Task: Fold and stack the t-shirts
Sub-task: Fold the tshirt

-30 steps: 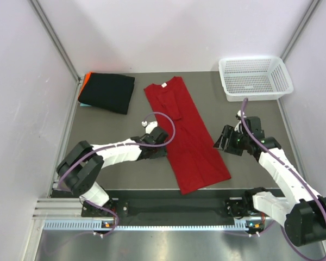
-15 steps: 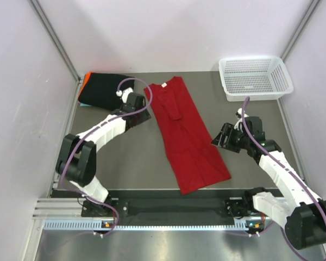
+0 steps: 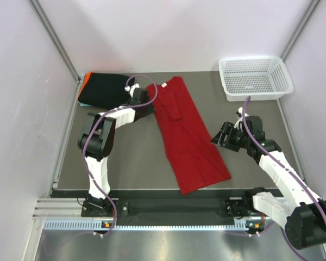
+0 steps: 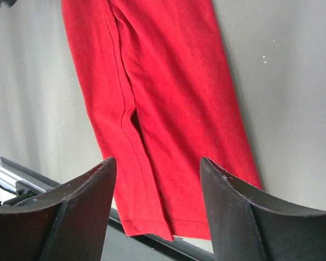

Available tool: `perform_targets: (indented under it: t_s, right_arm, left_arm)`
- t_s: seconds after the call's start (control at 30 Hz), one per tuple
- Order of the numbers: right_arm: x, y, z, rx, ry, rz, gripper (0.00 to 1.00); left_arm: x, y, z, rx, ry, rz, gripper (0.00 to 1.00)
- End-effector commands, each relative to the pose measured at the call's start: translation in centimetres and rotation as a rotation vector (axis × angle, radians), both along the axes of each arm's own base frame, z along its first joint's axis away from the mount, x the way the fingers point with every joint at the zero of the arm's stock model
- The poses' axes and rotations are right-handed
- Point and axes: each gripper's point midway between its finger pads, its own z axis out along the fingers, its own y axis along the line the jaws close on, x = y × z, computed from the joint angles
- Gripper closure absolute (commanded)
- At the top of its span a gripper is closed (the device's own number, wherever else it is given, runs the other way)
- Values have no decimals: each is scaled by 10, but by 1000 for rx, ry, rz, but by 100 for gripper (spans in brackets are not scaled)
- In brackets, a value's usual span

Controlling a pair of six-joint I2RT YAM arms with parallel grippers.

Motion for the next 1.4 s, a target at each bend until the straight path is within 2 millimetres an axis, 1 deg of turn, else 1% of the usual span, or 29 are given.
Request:
perform_targets:
  t_s: [0.0, 0.07, 0.1, 0.2, 0.23, 0.3, 0.33, 0.37, 0.4, 0.43, 0.67, 0.7, 0.73, 0.77, 0.8, 0.87, 0.93, 0.97, 1.0, 1.03, 1.07, 1.1, 1.13, 1.17, 1.2, 1.23, 1.3, 1.33, 1.37]
  right_arm:
    - [5, 1, 15, 4, -55, -3, 37]
    - [5, 0, 16, -4, -56, -6, 37]
    - [6, -1, 15, -13, -50, -7, 37]
    - [10, -3, 19, -29, -53, -16, 37]
    - [12, -3, 21, -27, -59, -19, 37]
    - [14, -3, 21, -27, -57, -23, 37]
    - [15, -3, 20, -27, -58, -23, 37]
    - [15, -3, 19, -28, -55, -23, 37]
    - [17, -2, 16, -30, -48, -22, 37]
    - [18, -2, 14, -31, -47, -22, 37]
    - [30, 1, -2, -36, -16, -19, 37]
    - [31, 2, -5, -35, 0, -17, 37]
    - [34, 3, -5, -36, -2, -16, 37]
    - [35, 2, -8, -45, 3, -21, 37]
    - [35, 0, -14, -58, 25, -24, 37]
    - [34, -5, -23, -97, 47, -34, 39]
    - [27, -9, -38, -123, 97, -29, 44]
    - [24, -11, -47, -136, 132, -30, 53]
    - [17, -12, -55, -142, 168, -28, 58]
    - [13, -11, -59, -135, 189, -25, 69]
    - [8, -8, -63, -119, 212, -12, 73]
    - [1, -6, -68, -109, 234, -6, 76]
    - [-2, -1, -68, -84, 237, 8, 83]
    - [-4, 3, -64, -80, 222, 25, 86]
    - [-6, 3, -64, -88, 231, 26, 88]
    - [-8, 2, -63, -94, 235, 27, 93]
    - [-17, 3, -63, -85, 261, 40, 98]
    - [-22, 5, -64, -72, 275, 45, 100]
    - [-25, 6, -65, -64, 280, 50, 100]
  left_arm:
    - [31, -14, 4, -86, -71, -16, 55]
    - [37, -16, -2, -94, -55, -4, 55]
    - [37, -15, -15, -93, -30, 15, 56]
    - [42, -12, -24, -80, -7, 46, 62]
    - [47, -11, -29, -73, -2, 56, 74]
    - [51, -8, -41, -79, 19, 61, 86]
    - [59, -9, -36, -92, 4, 55, 97]
    - [64, -5, -38, -88, 8, 65, 100]
    - [67, -2, -46, -79, 14, 68, 100]
    - [77, -2, -39, -83, -8, 69, 100]
    - [119, 1, -45, -111, -44, 46, 100]
    - [116, 1, -57, -101, -9, 31, 100]
    - [122, -1, -48, -102, -22, 25, 98]
    - [123, 1, -47, -98, -19, 25, 93]
    - [125, 1, -37, -93, -34, 20, 83]
    - [116, -4, -29, -112, -12, -18, 78]
    - [106, -7, -10, -121, 18, -35, 71]
    - [93, -6, -11, -110, 69, -31, 69]
    - [84, 0, -1, -91, 76, -14, 67]
    - [76, 3, 3, -75, 83, -6, 66]
    - [67, 4, 26, -71, 64, -9, 65]
    - [54, 13, 17, -34, 90, 12, 65]
    - [48, 21, 23, 2, 83, 38, 64]
    - [37, 22, 28, 34, 96, 32, 64]
    - [25, 27, 43, 54, 81, 37, 64]
    - [16, 26, 49, 67, 84, 30, 64]
    - [-14, 12, 63, 43, 97, -36, 64]
    - [-28, -4, 64, 34, 98, -91, 64]
    - [-42, -13, 78, 18, 80, -129, 65]
